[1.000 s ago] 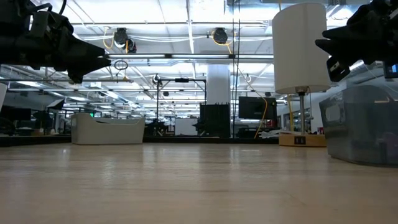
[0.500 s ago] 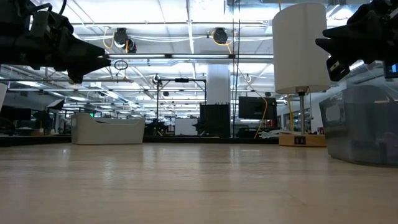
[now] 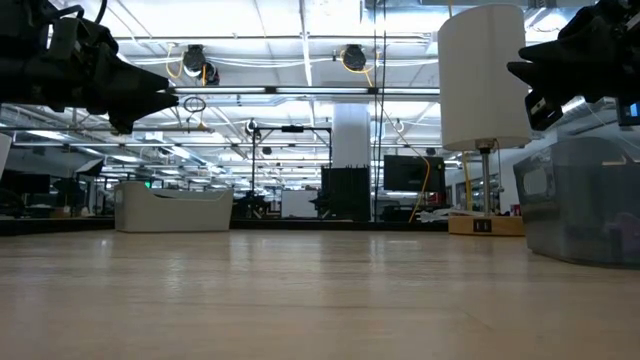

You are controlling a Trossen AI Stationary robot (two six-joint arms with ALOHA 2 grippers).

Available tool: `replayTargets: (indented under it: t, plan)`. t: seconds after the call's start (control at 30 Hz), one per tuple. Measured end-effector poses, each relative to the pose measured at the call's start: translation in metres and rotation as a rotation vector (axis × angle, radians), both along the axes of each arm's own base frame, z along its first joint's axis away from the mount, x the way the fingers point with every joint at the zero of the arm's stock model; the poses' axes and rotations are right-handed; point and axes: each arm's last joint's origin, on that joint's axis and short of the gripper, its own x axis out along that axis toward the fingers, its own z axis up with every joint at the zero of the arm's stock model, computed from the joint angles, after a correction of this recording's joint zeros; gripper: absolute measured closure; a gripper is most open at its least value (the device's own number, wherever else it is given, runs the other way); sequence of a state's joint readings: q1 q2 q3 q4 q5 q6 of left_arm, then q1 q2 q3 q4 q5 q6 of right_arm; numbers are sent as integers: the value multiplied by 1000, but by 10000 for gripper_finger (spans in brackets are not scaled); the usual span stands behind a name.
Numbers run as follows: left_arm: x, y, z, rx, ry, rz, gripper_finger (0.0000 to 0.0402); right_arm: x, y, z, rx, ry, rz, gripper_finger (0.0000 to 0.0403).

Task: Pick and place Stapler, Stapler remover, tape
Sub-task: Return to Home Position

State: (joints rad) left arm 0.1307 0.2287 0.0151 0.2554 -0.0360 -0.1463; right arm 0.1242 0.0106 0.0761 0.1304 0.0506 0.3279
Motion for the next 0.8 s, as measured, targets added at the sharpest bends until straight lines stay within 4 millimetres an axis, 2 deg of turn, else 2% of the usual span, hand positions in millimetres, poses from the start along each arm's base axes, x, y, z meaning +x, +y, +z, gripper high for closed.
replayTargets:
  t: [0.8]
  plan:
    - [0, 0, 0, 2, 0, 0, 210, 0, 0, 0, 0, 0, 0, 318]
